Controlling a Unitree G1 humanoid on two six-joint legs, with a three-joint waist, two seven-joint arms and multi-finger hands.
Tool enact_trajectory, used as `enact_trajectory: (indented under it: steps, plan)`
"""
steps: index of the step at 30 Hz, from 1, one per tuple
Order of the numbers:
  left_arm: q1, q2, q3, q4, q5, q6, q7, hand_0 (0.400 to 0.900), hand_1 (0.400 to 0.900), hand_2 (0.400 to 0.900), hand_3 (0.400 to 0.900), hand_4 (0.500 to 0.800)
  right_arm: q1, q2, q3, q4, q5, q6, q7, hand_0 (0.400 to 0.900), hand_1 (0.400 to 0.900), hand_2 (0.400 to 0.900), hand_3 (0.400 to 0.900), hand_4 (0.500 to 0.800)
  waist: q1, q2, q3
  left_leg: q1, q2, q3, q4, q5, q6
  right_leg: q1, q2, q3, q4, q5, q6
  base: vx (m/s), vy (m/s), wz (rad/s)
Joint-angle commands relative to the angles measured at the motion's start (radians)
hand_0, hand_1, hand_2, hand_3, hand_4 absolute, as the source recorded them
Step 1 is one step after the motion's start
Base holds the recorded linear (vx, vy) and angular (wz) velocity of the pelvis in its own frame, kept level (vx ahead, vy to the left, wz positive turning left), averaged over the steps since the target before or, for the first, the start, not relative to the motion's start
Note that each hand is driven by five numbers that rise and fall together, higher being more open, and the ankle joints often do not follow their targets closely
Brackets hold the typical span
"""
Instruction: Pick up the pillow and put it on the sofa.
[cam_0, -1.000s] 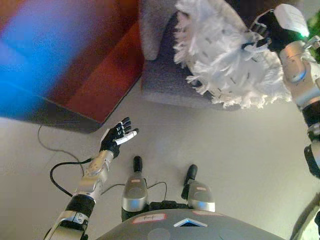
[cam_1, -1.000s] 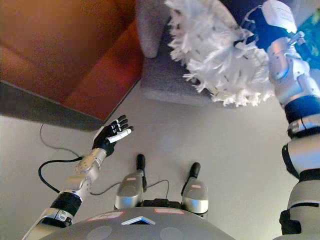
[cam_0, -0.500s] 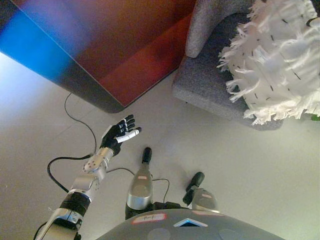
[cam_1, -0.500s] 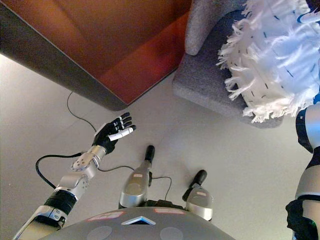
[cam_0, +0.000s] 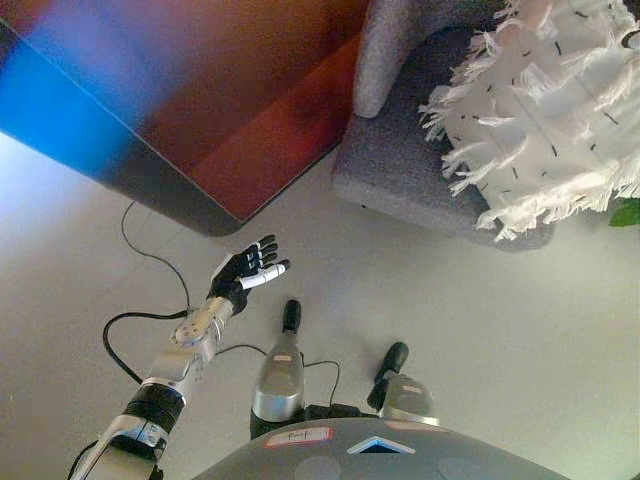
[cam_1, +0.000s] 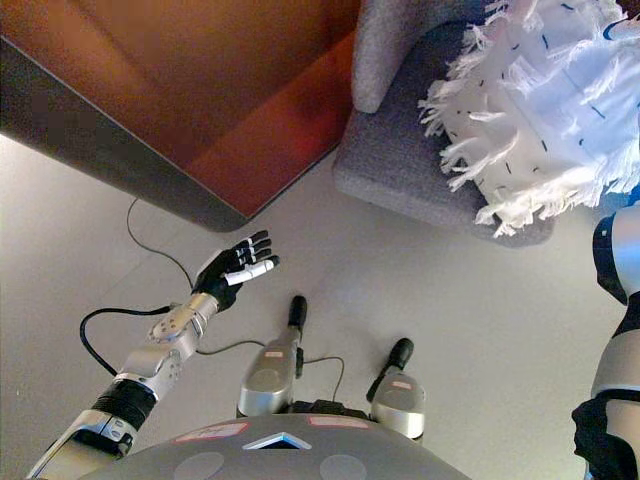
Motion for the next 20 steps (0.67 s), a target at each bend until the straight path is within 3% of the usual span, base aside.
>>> enact_trajectory:
  steps: [1,10,16,20]
  plan:
    - [-0.021,0.038,-0.021,-0.091,0.006,-0.051,-0.017,0.9,0.9,0.9,0.9,0.8,-0.164,-0.08,0.099,-0.028,-0.025,-0.007,-0.086,0.9,0.9,0.9,0.9,0.8,-0.004,-0.047,-0.096,0.034,0.095,0.016,-0.009,-0.011,-0.084,-0.024,-0.067,0.024,-0.008,0.077,0.068,0.0,-0.011,-0.05]
    - [-0.014,0.029,-0.015,-0.071,0.016,-0.044,-0.017,0.9,0.9,0.9,0.9,0.8,-0.105,-0.094,0.025,-0.102,0.055,-0.035,-0.103,0.9,0.9,0.9,0.9,0.8,-0.027,-0.054,-0.118,0.065,0.11,0.033,-0.007,-0.02,-0.085,-0.004,-0.056,0.037,-0.01,0.07,0.063,0.0,-0.008,-0.08]
    - [0.005,-0.008,0.05,-0.028,0.036,-0.04,0.014,0.9,0.9,0.9,0.9,0.8,0.07,-0.059,-0.127,-0.537,0.159,-0.085,-0.105,0.9,0.9,0.9,0.9,0.8,-0.076,-0.071,-0.122,0.094,0.123,0.065,0.027,-0.053,-0.075,0.0,-0.047,0.079,-0.005,0.066,0.054,-0.01,0.011,-0.25]
    - [0.021,-0.04,0.097,-0.009,0.057,-0.04,0.028,0.9,0.9,0.9,0.9,0.8,0.348,-0.013,-0.327,-0.808,0.214,-0.121,-0.071,0.9,0.9,0.9,0.9,0.8,-0.105,-0.08,-0.122,0.108,0.122,0.093,0.055,-0.081,-0.061,-0.006,-0.048,0.11,0.004,0.068,0.052,-0.02,0.041,-0.27]
